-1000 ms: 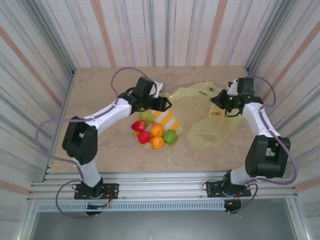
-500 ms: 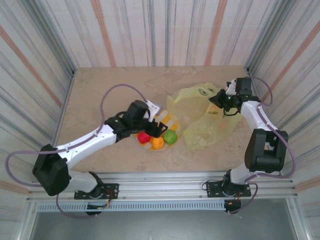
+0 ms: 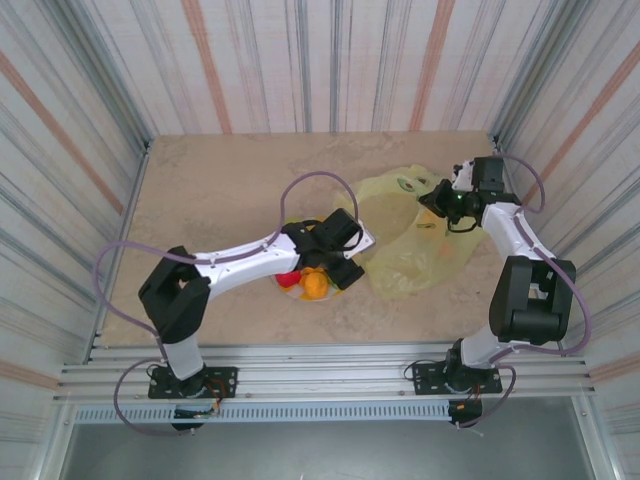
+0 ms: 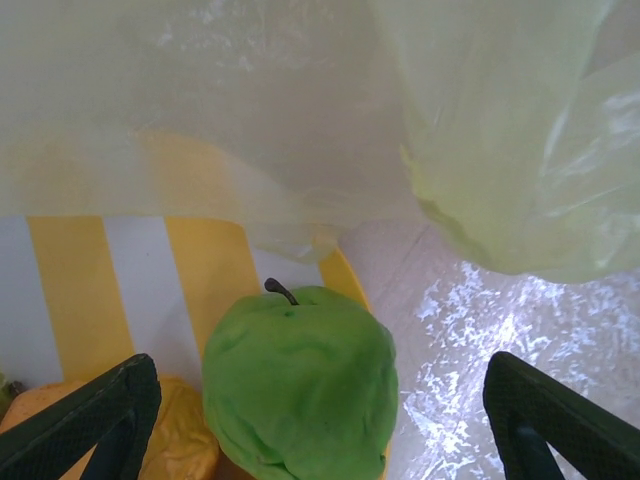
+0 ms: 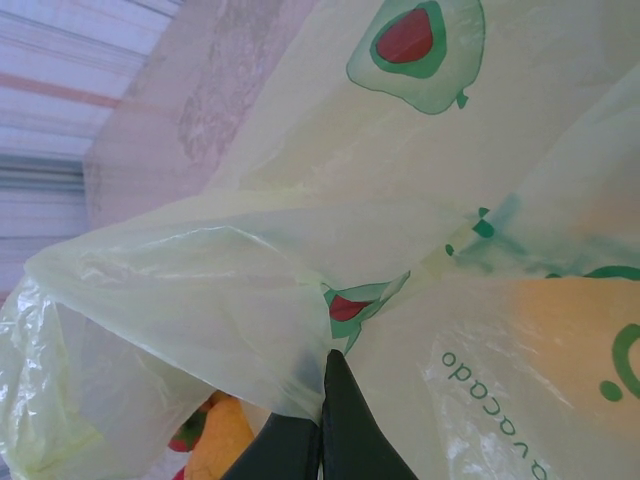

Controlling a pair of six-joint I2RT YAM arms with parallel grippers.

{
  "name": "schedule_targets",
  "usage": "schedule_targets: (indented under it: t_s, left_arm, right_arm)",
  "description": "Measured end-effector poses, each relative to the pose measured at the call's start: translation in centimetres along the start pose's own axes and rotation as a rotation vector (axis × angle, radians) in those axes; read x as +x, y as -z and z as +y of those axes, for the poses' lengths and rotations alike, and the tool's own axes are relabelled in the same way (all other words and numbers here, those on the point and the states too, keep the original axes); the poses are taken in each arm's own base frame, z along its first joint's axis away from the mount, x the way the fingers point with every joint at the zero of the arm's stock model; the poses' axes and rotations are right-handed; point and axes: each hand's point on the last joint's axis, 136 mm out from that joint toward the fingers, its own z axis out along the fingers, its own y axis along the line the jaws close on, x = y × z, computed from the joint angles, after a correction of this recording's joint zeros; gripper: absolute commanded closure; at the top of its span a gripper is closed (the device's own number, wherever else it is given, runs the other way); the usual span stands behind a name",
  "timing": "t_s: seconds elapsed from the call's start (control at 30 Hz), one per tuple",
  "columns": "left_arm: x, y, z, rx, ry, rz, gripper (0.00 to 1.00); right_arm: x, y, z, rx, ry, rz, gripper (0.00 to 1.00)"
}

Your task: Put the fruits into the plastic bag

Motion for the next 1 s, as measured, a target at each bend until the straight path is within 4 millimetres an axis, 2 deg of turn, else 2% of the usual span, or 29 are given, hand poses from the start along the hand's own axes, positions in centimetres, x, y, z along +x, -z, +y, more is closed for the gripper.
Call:
schedule_targets:
  t_s: [0.37,0.53,0.8,1.0]
  left_arm:
    - [1.0,-2.9,0.8,-0.041,-0.036,0.126,0.12]
    - [2.0,-3.9,1.1,-0.058,-0.039,0.174,0.16]
    - [2.3,-4.0,1.0,-0.055,-0.04,0.189,0.3]
    - [2.2,-3.8,1.0,-0.055,-0.041,0.186,0.33]
  right_arm:
    - [0.1,0.1,-0.8,-0.005,-0.019,0.002,1.0]
    - [0.1,0.0,-0.8,-0.006,-0.018,0.001,1.0]
    - [0.2,-0.1,-1.0,-0.005,-0.019,0.002,1.0]
    - [0.4,-0.1,-1.1,-0.004,-0.021,0.005,1.0]
